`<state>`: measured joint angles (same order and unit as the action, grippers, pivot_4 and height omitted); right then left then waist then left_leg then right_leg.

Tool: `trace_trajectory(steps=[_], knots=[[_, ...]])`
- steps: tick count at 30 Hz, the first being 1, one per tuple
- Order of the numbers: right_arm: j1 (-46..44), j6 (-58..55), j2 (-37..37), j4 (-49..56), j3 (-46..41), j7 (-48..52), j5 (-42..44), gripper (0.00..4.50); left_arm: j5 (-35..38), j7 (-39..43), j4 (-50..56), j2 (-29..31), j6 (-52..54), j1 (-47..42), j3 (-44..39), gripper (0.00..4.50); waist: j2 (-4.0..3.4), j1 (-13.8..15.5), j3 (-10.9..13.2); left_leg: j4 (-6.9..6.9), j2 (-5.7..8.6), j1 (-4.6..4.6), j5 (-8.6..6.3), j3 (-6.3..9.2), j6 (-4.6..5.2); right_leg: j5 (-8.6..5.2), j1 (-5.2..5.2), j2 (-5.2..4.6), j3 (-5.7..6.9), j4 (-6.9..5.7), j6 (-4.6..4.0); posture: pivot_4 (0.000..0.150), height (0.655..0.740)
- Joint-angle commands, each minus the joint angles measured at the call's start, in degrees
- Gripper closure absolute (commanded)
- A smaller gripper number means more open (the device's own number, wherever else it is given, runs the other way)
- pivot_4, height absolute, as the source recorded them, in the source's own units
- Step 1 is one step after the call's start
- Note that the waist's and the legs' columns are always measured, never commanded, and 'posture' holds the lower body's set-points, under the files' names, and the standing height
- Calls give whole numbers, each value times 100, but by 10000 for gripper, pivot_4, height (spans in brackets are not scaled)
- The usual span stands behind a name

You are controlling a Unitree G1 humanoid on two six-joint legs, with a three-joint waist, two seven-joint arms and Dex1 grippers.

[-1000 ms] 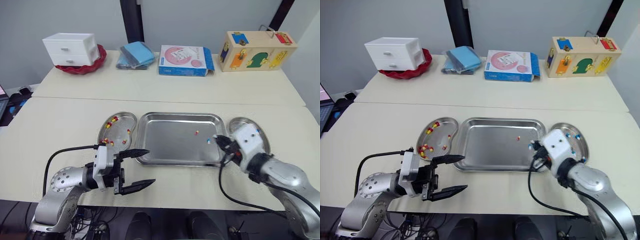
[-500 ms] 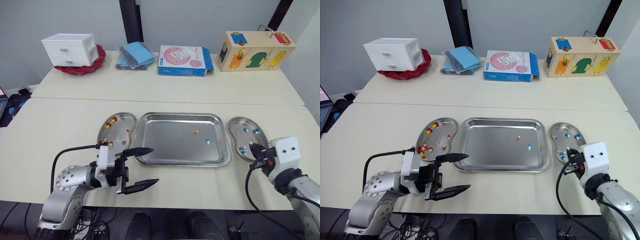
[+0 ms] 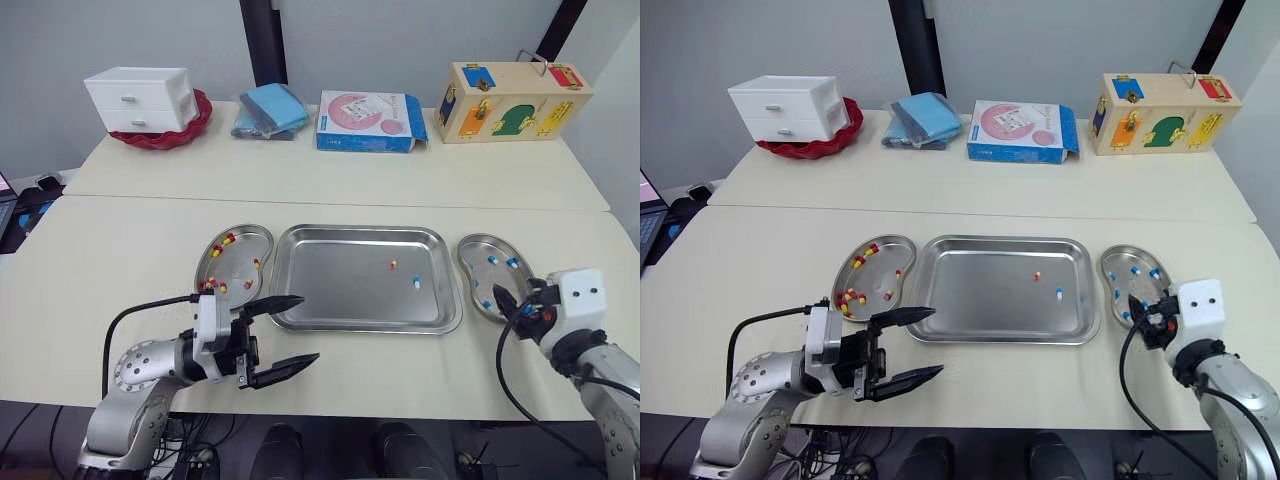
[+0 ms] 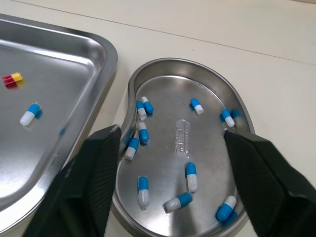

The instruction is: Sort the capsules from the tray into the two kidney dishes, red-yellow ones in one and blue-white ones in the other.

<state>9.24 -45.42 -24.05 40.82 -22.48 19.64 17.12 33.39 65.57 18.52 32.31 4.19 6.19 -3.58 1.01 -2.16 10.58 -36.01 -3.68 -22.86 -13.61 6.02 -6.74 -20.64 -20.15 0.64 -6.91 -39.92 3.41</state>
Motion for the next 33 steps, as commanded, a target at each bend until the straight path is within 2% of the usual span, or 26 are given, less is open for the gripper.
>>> trace_trajectory(steps=[1, 5, 9, 13, 17, 18, 20, 21, 26, 33], knots=[[282, 699, -202, 146, -127, 363, 17, 4045, -22, -380, 384, -12, -61, 156, -266, 0, 0, 6, 0, 0, 0, 0, 0, 0, 0, 0, 0, 0, 0, 0, 0, 1500, 7400], [827, 2241, -358, -24, 75, 1066, -215, 4045, 87, -557, 626, -29, -60, 305, -368, 0, 0, 17, 0, 0, 0, 0, 0, -1, 0, 0, 2, 0, 0, 1, 1, 1500, 7400], [1371, 2931, -732, -138, 100, 2083, 47, 4045, 27, -843, 758, -21, -58, 546, -562, 0, 0, 25, 0, -2, 0, 4, 0, -1, 0, 0, 7, -1, 0, 1, 1, 1500, 7400], [1782, 3100, -1277, -335, -80, 2835, 272, 4045, -503, -1491, 945, 246, 236, 1527, -1302, 0, 3, -26, 2, 2, -1, 11, -1, -6, 1, 0, 11, 0, -6, 4, 1, 1500, 7400], [1938, 3235, -1513, -553, -197, 3162, 383, 4045, -670, -1965, 732, 424, 798, 2096, -1889, 0, 5, -11, 3, -4, -1, 14, 0, -5, 1, -1, 16, 0, -6, 4, 0, 1500, 7400], [1963, 3253, -1541, -585, -217, 3212, 401, 4045, -672, -2010, 695, 449, 898, 2186, -1988, 0, 9, 1, 5, -5, 0, 14, 0, -5, 1, -2, 17, -1, -6, 4, 1, 1500, 7400], [2004, 3181, -1561, -652, -293, 3260, 503, 512, -368, -2022, 479, 405, 1149, 2418, -2425, 0, 11, 19, 5, -5, 0, 14, -1, -6, 1, -3, 17, -1, -7, 6, 2, 1500, 7400], [2007, 3184, -1561, -690, -312, 3273, 526, 117, -272, -2029, 385, 377, 1233, 2516, -2604, 0, 15, 24, 5, -5, 0, 14, -1, -7, 0, -3, 16, -1, -6, 7, 3, 1500, 7400], [1964, 3232, -1535, -781, -196, 3230, 475, 117, -162, -2098, 220, 203, 1364, 2792, -2998, 0, 16, 29, 6, -4, -1, 12, -1, -7, 0, -3, 14, -1, -7, 10, 2, 1500, 7400], [1965, 3224, -1537, -764, -138, 3199, 443, 117, -368, -1924, -234, 135, 1052, 3053, -3204, 0, 19, 28, 4, -3, -1, 12, -1, -8, 0, -3, 13, -1, -7, 10, 1, 1500, 7400]])
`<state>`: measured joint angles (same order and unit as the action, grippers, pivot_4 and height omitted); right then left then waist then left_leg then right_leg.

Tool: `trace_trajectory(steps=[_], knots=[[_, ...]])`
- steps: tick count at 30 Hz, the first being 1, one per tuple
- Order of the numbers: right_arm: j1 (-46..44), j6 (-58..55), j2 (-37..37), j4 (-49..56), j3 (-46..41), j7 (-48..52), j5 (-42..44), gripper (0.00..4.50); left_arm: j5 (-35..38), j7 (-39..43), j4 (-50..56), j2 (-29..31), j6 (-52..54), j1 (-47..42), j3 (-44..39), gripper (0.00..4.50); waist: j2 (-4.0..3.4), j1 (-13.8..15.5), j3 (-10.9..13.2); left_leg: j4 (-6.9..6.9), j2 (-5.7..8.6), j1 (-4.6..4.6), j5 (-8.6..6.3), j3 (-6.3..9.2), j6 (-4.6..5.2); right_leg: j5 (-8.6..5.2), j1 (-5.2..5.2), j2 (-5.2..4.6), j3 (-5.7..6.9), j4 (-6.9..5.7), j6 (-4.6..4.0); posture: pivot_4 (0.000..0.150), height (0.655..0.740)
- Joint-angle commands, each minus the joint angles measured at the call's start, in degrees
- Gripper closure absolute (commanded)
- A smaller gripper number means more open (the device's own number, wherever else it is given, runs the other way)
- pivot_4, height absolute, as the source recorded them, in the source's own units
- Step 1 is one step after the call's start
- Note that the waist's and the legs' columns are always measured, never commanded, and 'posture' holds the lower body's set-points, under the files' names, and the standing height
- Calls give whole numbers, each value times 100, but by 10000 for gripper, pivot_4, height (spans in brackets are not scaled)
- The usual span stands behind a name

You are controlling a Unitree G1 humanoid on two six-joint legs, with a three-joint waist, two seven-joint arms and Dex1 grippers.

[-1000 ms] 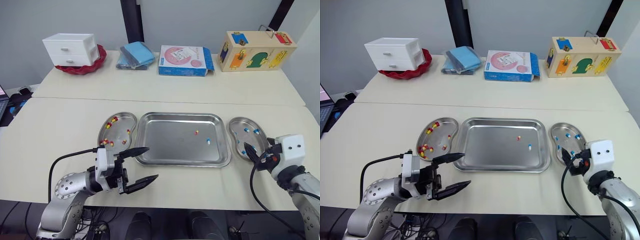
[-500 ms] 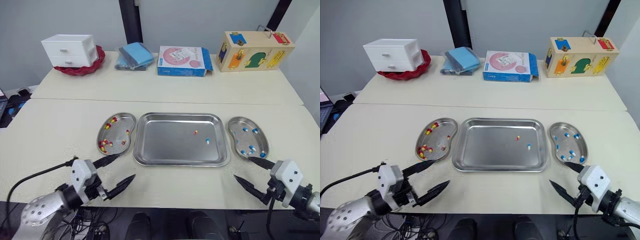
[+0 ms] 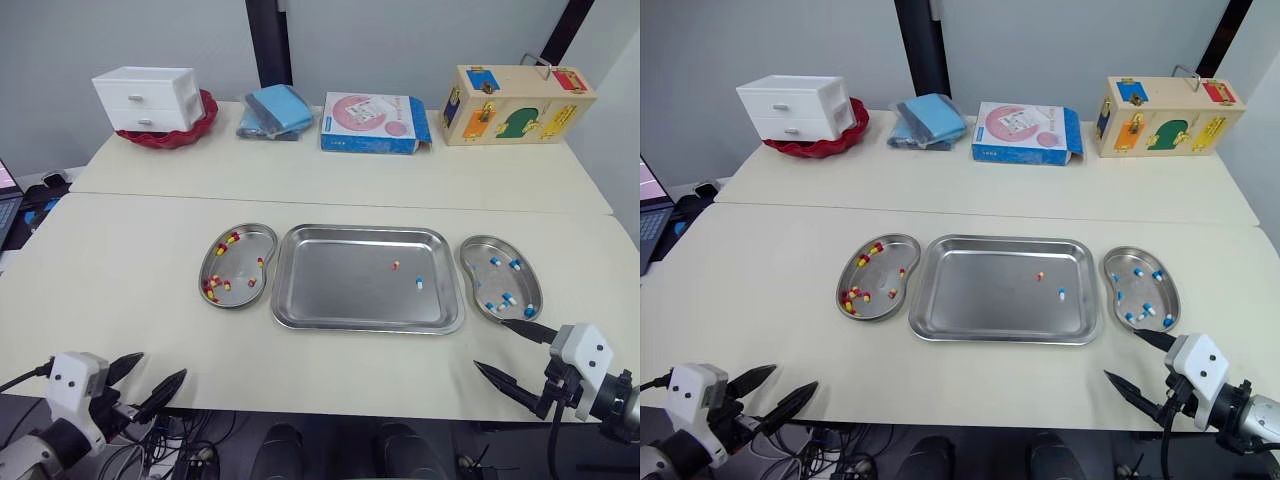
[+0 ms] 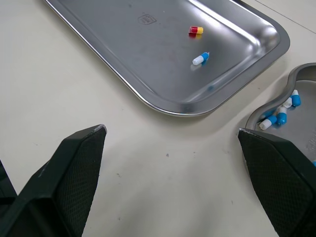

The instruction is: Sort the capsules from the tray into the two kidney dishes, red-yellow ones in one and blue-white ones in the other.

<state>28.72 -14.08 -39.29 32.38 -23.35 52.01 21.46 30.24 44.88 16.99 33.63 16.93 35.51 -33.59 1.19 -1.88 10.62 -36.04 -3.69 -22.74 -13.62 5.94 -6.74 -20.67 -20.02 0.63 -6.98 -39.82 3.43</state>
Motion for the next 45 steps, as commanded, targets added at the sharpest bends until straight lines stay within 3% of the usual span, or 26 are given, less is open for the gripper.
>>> trace_trajectory(steps=[1, 12, 17, 21, 29, 31, 35, 45], knots=[[18, 94, -12, 83, -49, -42, 11, 117, -73, 188, -117, 5, -270, 146, -209, 0, 1, 0, -1, 0, 0, 0, 0, -1, 0, 0, 0, 0, -1, 0, 0, 1500, 7400], [266, 325, 266, 311, 212, -265, -127, 117, -80, 412, 1059, 407, -82, -176, 259, 0, 8, 10, -5, -1, 0, -1, 0, 0, -1, 0, 0, -1, 0, 0, 0, 1500, 7400], [286, 376, 446, 546, 583, -457, -239, 117, 112, 208, 1828, 772, 600, -1221, 1209, 0, 2, 10, -6, 0, 0, 0, 0, 0, -1, 0, 2, 0, 1, -1, 0, 1500, 7400], [242, 309, 589, 672, 831, -703, -291, 117, -24, -259, 1913, 719, 1277, -2607, 2260, 0, -2, 13, -8, -2, 0, 0, 1, 3, -1, 2, 4, 0, 3, -3, 1, 1500, 7400], [292, 407, 898, 721, 939, -1106, -374, 117, -369, -1133, 1078, -237, 2119, -4775, 3665, 0, -6, 3, -9, -4, 4, -1, 1, 10, -1, 3, 5, 1, 8, -8, 0, 1500, 7400], [331, 438, 964, 721, 929, -1180, -384, 117, -423, -1117, 849, -417, 2163, -5050, 3876, 0, -6, 6, -9, -4, 4, -1, 1, 10, -1, 3, 6, 2, 8, -10, 0, 1500, 7400], [403, 569, 1086, 697, 1053, -1308, -514, 0, -806, -1155, 145, -980, 2098, -5765, 4588, 8663, -6, 20, -9, -8, 8, -3, 2, 13, -2, 3, 9, 1, 10, -10, 0, 1500, 7400], [767, 886, 1320, 730, 1277, -1568, -751, 0, -1695, -1508, -1651, -2167, 1888, -6964, 5262, 8663, -8, 11, -11, -10, 11, -2, 2, 17, -1, 4, 14, 1, 12, -10, 1, 1500, 7400]])
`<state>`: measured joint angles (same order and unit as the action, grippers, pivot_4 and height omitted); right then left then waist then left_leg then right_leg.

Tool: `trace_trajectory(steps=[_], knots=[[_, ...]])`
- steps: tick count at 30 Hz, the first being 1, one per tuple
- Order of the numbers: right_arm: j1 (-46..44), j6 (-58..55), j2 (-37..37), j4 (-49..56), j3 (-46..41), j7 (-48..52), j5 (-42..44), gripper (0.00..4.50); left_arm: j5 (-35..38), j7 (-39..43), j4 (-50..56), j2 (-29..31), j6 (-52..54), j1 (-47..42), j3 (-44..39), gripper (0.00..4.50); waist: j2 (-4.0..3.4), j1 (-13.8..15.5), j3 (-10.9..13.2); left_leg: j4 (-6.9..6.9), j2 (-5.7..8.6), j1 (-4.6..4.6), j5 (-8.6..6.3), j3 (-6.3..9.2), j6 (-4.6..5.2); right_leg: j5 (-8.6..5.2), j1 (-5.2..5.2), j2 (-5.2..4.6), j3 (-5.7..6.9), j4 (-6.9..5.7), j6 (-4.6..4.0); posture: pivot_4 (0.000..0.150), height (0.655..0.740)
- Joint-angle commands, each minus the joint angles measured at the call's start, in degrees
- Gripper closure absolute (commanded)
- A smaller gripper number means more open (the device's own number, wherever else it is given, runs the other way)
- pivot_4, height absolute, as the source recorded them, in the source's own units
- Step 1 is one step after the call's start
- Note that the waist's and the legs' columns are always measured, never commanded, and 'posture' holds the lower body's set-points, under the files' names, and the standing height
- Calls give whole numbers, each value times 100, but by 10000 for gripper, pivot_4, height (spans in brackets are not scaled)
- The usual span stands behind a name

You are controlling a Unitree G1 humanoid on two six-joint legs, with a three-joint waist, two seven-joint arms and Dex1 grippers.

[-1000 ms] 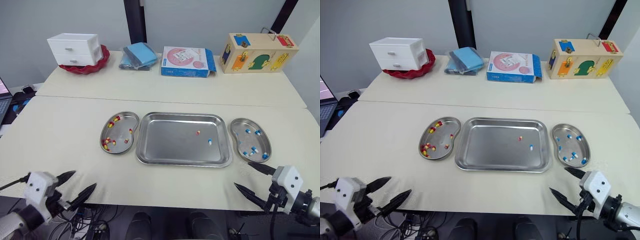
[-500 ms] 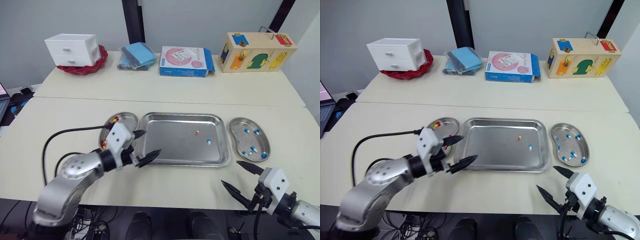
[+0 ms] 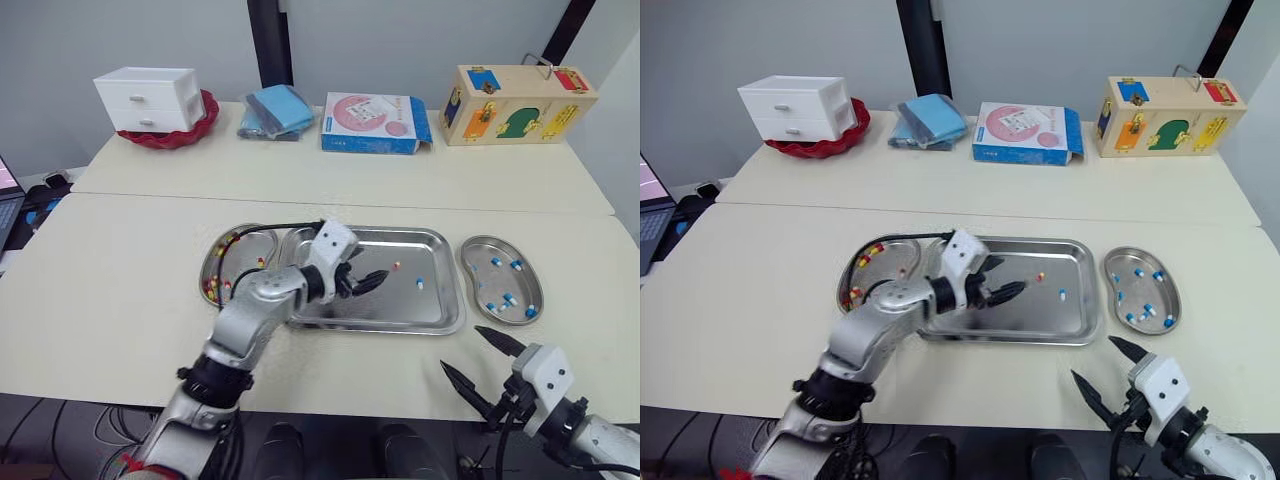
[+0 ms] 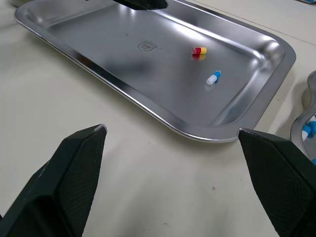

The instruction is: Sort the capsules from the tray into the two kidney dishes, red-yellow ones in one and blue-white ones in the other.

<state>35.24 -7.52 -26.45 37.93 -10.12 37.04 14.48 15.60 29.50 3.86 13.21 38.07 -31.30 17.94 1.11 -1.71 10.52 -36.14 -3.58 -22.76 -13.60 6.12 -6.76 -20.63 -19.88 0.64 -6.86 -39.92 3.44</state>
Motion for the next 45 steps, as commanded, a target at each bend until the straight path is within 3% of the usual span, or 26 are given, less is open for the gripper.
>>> trace_trajectory(steps=[1, 10, 23, 26, 36, 41, 45], knots=[[142, 264, 47, 166, -42, -80, -58, 0, -300, 59, -486, -171, -294, -369, 139, 8663, 0, -11, 0, 0, 0, 0, 0, -1, 0, 0, 0, 0, -1, 0, 0, 1500, 7400], [285, 525, 154, 71, 84, -187, -168, 0, -715, 344, -1936, -591, -751, -1001, 255, 8663, -2, 3, -1, 1, 2, -1, 0, 0, 0, 0, 0, 0, 1, 2, 1, 1500, 7400], [356, 556, 197, 115, 162, -270, -202, 0, -1165, 493, -2799, -1035, -1131, -1225, 290, 8663, -2, 2, -1, 1, 2, -1, 1, 0, -1, 0, 0, 0, 0, 0, 1, 1500, 7400], [382, 554, 200, 131, 169, -288, -190, 0, -1244, 547, -2896, -1075, -1169, -1228, 287, 15564, -3, 4, -1, 1, 3, -1, 0, 0, -1, 0, 1, 0, 0, 0, 1, 1500, 7400], [433, 608, 254, 231, 203, -401, -184, 0, -1413, 687, -3106, -1131, -1296, -1236, 239, 44830, -3, 4, -2, 1, 3, 6, 0, 0, -1, -1, 11, 0, 1, 2, 1, 1500, 7400], [393, 640, 244, 246, 182, -440, -206, 0, -1369, 741, -2834, -1078, -1189, -1183, 180, 44830, -4, 4, -2, 1, 3, 7, 0, 1, -1, -1, 13, 0, 2, 2, 1, 1500, 7400], [223, 658, 222, 251, 162, -489, -228, 0, -1167, 817, -1966, -897, -800, -1041, -23, 44830, -4, -11, -2, 1, 2, 7, 1, 1, -1, -1, 13, 0, 1, 1, 1, 1500, 7400]])
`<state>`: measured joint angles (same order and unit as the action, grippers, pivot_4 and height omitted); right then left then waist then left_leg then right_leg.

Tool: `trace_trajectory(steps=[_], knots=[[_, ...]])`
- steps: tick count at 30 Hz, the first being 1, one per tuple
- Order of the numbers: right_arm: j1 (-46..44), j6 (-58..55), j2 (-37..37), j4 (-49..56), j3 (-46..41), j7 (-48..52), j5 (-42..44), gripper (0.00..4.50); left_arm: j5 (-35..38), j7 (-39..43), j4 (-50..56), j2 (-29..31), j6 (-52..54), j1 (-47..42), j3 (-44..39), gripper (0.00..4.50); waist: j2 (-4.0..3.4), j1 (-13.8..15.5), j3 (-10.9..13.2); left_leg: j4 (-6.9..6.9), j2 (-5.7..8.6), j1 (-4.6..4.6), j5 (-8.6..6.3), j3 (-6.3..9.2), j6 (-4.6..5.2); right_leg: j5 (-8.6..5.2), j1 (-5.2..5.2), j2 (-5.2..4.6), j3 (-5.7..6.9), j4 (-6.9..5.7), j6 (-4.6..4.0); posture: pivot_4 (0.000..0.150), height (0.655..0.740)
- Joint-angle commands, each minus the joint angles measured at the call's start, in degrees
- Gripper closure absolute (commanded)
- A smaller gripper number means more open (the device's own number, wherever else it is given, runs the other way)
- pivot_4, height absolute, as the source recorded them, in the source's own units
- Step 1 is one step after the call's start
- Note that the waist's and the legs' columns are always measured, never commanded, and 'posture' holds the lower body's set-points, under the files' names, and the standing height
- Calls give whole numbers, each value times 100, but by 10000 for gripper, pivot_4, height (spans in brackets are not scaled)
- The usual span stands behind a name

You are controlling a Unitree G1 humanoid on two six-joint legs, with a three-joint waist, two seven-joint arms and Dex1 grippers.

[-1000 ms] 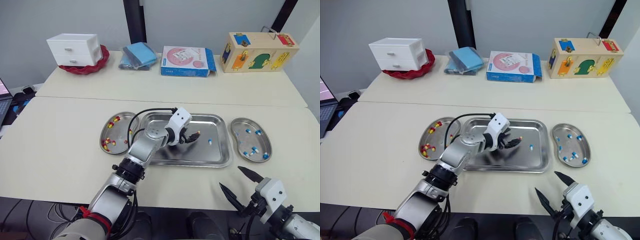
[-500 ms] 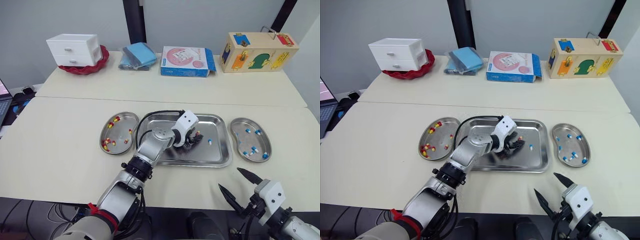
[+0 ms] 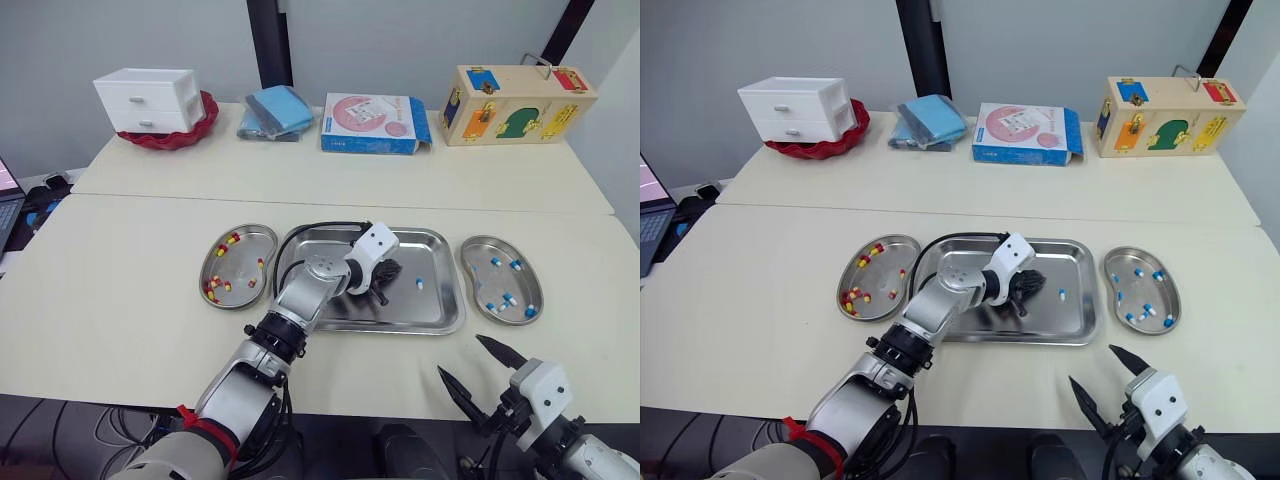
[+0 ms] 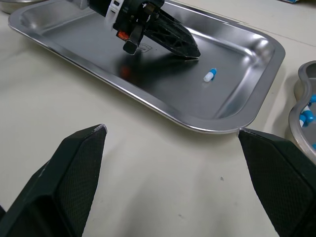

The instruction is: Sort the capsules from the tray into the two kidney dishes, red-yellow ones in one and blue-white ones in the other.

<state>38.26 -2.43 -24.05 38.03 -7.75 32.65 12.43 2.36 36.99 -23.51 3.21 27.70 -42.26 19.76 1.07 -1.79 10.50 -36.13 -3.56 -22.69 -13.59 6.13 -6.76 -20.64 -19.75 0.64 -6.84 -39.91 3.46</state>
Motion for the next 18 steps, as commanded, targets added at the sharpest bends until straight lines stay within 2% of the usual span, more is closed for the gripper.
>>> trace_trajectory(steps=[1, 8, 11, 14, 18], knots=[[-112, 166, -32, 239, -77, -53, -39, 0, 230, 92, 1065, 177, 389, 105, -269, 44830, -1, 0, 0, 0, -1, -1, 0, 0, 0, 0, -1, 0, 0, 0, 0, 1500, 7400], [-420, 265, -238, 114, -88, 94, -85, 0, 947, 271, 3611, 1140, 1803, 956, -943, 44830, -14, -6, -7, 2, -5, 4, 1, -1, -2, 0, 1, 0, -1, -1, 0, 1500, 7400], [-581, 355, -431, -14, -32, 299, -66, 0, 1288, 166, 4552, 1603, 2401, 1539, -1561, 44830, -13, 9, -6, 0, -5, 11, 2, 3, -3, 0, 10, 0, 3, -1, 0, 1500, 7400], [-816, 404, -609, -175, 77, 570, 23, 0, 1637, 16, 5149, 1829, 2776, 2070, -2288, 44830, -11, 10, -5, -1, -5, 15, 1, 0, -3, 0, 14, -2, 1, 0, 0, 1500, 7400], [-1184, 416, -838, -367, 375, 981, 119, 0, 1885, -65, 5433, 2165, 2824, 2763, -3052, 44830, -11, 8, -5, -1, -5, 20, 1, 3, -3, 0, 17, -3, 3, -1, 0, 1500, 7400]])
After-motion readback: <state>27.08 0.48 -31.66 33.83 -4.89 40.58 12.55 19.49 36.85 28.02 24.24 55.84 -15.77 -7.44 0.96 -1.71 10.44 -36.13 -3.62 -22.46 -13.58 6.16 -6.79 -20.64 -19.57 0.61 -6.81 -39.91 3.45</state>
